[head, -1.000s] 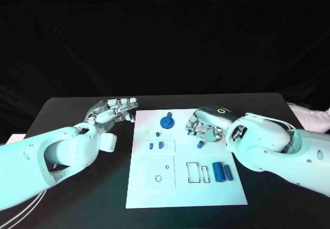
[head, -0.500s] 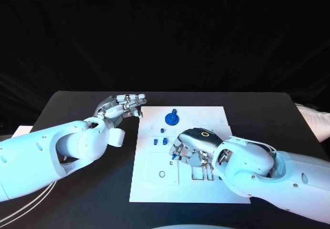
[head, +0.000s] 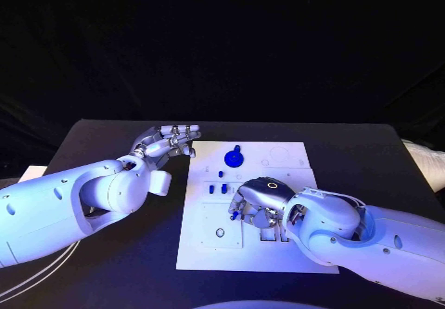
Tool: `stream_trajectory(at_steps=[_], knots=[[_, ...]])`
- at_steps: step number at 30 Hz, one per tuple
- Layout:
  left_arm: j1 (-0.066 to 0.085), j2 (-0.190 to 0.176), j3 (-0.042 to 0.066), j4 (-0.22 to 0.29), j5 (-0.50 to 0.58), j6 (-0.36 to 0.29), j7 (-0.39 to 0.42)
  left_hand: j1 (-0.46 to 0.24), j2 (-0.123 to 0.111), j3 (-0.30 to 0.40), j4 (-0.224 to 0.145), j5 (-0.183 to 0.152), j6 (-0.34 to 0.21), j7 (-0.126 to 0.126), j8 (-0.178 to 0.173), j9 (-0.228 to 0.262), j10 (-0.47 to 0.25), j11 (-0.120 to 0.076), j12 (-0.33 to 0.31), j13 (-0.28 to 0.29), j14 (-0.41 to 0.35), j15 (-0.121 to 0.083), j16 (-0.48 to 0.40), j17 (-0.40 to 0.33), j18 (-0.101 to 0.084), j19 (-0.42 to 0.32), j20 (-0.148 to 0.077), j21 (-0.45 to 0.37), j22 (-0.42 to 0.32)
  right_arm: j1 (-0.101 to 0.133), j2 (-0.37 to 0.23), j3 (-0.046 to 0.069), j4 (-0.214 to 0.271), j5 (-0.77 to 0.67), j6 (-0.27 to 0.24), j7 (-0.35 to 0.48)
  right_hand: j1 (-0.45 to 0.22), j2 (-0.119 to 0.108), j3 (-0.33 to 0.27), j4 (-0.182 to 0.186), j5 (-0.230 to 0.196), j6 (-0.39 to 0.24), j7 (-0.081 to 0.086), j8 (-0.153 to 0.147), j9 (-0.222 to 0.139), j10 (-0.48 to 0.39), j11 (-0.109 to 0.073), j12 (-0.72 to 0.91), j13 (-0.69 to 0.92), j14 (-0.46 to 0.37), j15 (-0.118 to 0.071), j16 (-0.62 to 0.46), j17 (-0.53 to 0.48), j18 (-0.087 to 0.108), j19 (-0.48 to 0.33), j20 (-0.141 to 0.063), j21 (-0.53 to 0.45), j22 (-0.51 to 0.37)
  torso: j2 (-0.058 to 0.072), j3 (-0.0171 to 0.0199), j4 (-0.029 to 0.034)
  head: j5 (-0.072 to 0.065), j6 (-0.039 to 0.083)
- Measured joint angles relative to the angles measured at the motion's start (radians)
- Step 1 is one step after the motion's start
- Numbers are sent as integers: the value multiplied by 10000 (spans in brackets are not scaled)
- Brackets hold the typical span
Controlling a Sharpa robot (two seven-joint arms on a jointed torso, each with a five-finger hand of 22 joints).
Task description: Assemble the parts on the task board
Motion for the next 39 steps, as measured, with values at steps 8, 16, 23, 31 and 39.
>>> stream_trajectory(at_steps=[8,16,23,31,39], knots=[[-1,-5,-2,-2,0,23,-3,-41,41,-26,26,0,0,0,0,0,-1,1,40,0,0,0,41,-13,1,0,0,0,0,-4,82,-2,-77,-212,87,4,-56,-24,0,0,0,-14,11,2,-5,0,0,1,4,0,0,0,0,0,0,0,0,0,5,5,-7,19,-10],[-1,-8,-2,-2,0,42,-7,-41,41,-26,26,0,0,0,0,0,-1,1,39,0,1,1,42,-13,1,0,0,0,-9,-7,166,-2,-122,-356,144,-2,-83,2,28,-29,0,-45,9,-2,-5,0,1,0,2,0,0,0,0,0,0,0,0,0,5,3,-7,28,-25],[-2,-18,-3,3,0,57,-14,-41,41,-55,-3,0,0,0,0,0,-1,0,39,0,1,1,42,-13,0,0,0,-30,-9,-7,256,-23,-175,-427,284,-28,-83,2,27,-29,-2,-47,8,-6,0,0,1,0,1,0,0,0,0,0,0,0,-1,0,5,1,-7,43,-50],[-2,-26,-3,13,0,76,-24,-41,41,-53,-1,0,0,0,0,0,-1,0,39,-1,2,1,41,-13,1,0,0,-42,-8,4,367,-44,-217,-548,594,-158,-222,-54,25,-30,-3,-65,1,-27,38,-3,4,1,2,0,0,0,-26,0,0,0,-1,-28,2,2,-11,48,-74],[-3,-32,-4,17,-1,95,-41,-41,41,-53,-1,0,0,0,0,0,-21,-20,39,-1,2,2,41,-22,1,0,0,-42,-8,35,442,-85,-247,-673,734,-294,-1082,-398,-141,131,154,-1217,342,15,-265,-1075,243,3,22,-1,268,-208,-379,-1,-386,273,-432,-602,-5,2,-14,43,-90]])
